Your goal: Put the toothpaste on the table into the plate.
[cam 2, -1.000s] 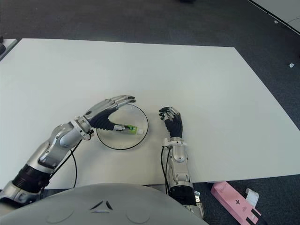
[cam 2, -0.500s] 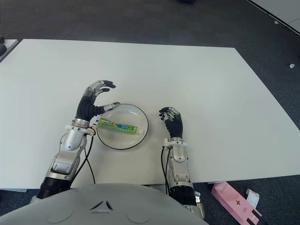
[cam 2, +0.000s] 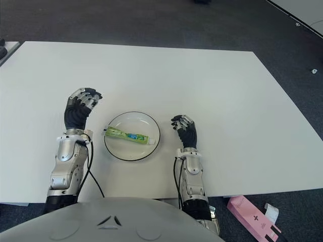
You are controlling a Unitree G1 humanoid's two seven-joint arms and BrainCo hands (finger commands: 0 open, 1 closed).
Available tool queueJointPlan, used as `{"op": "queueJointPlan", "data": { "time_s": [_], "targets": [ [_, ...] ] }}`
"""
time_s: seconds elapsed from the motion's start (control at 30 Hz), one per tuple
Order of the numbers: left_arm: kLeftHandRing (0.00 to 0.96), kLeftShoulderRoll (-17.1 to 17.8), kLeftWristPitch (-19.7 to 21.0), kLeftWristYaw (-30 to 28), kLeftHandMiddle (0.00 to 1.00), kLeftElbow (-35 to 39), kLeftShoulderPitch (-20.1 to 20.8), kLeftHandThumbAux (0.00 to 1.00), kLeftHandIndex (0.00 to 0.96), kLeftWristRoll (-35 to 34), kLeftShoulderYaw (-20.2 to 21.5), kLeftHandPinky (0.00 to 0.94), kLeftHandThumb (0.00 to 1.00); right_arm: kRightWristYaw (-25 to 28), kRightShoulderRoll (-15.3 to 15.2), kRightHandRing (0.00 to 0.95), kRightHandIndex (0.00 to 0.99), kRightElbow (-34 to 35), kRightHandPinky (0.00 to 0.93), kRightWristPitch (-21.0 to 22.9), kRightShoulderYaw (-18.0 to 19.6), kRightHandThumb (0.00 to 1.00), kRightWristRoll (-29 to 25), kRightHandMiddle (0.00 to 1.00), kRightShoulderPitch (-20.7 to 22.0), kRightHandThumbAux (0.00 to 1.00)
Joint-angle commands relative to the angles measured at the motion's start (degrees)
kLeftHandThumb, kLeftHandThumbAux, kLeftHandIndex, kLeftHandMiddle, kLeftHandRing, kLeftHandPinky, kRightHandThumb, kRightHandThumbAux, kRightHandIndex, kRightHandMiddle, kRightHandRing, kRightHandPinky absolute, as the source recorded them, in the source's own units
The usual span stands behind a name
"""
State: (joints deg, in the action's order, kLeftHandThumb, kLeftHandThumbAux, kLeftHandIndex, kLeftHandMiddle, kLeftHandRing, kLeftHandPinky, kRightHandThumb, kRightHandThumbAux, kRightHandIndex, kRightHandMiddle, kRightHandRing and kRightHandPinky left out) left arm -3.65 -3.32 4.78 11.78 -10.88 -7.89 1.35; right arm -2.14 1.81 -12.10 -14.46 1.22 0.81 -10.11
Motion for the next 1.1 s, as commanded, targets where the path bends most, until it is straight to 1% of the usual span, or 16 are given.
{"op": "queueJointPlan", "data": {
  "time_s": [0.03,0.2,0.33,0.47,0.7,0.8,0.93,1.1],
  "targets": [
    [0.517,-2.0,0.9,1.8,0.492,0.1,-0.5,0.724,0.434,-0.8,1.4,0.526,0.704,0.5,0.0,0.497,0.429,-3.2,0.502,1.3,0.1,0.708,-0.5,0.497,-0.9,0.731],
    [0.537,-2.2,1.2,2.3,0.503,-0.1,-0.4,0.72,0.435,-1.4,1.9,0.54,0.71,0.5,0.1,0.5,0.429,-3.8,0.504,0.7,0.2,0.708,-0.6,0.5,-0.6,0.731],
    [0.549,-2.0,2.4,2.6,0.516,-0.3,-0.4,0.72,0.436,-2.0,2.7,0.542,0.713,0.4,0.1,0.505,0.429,-4.1,0.513,0.5,0.2,0.709,-0.5,0.503,-0.5,0.731],
    [0.553,-1.5,2.3,1.9,0.521,-1.3,-0.3,0.719,0.436,-2.6,3.3,0.545,0.713,0.2,0.3,0.508,0.429,-4.2,0.516,0.6,0.3,0.709,-0.7,0.506,-0.2,0.731],
    [0.557,-0.1,1.3,0.3,0.525,-4.4,-0.4,0.718,0.437,-3.1,4.3,0.558,0.713,-0.2,0.4,0.507,0.43,-4.3,0.51,0.6,0.2,0.71,-0.3,0.507,-0.2,0.731],
    [0.575,0.3,1.5,-0.4,0.561,-5.2,-0.6,0.718,0.437,-3.1,4.8,0.575,0.711,-0.5,0.4,0.503,0.43,-4.2,0.499,0.7,0.1,0.71,0.0,0.506,-0.1,0.731],
    [0.584,0.7,0.5,-1.9,0.576,-6.8,-1.2,0.717,0.437,-3.5,5.4,0.581,0.712,-0.6,0.3,0.502,0.43,-4.2,0.502,0.6,0.0,0.709,0.1,0.503,-0.1,0.731],
    [0.591,1.1,0.4,-4.8,0.592,-9.1,-1.6,0.716,0.437,-4.9,5.9,0.578,0.713,-0.6,0.4,0.503,0.43,-4.0,0.503,0.4,0.0,0.709,0.0,0.503,-0.1,0.731]
  ]
}}
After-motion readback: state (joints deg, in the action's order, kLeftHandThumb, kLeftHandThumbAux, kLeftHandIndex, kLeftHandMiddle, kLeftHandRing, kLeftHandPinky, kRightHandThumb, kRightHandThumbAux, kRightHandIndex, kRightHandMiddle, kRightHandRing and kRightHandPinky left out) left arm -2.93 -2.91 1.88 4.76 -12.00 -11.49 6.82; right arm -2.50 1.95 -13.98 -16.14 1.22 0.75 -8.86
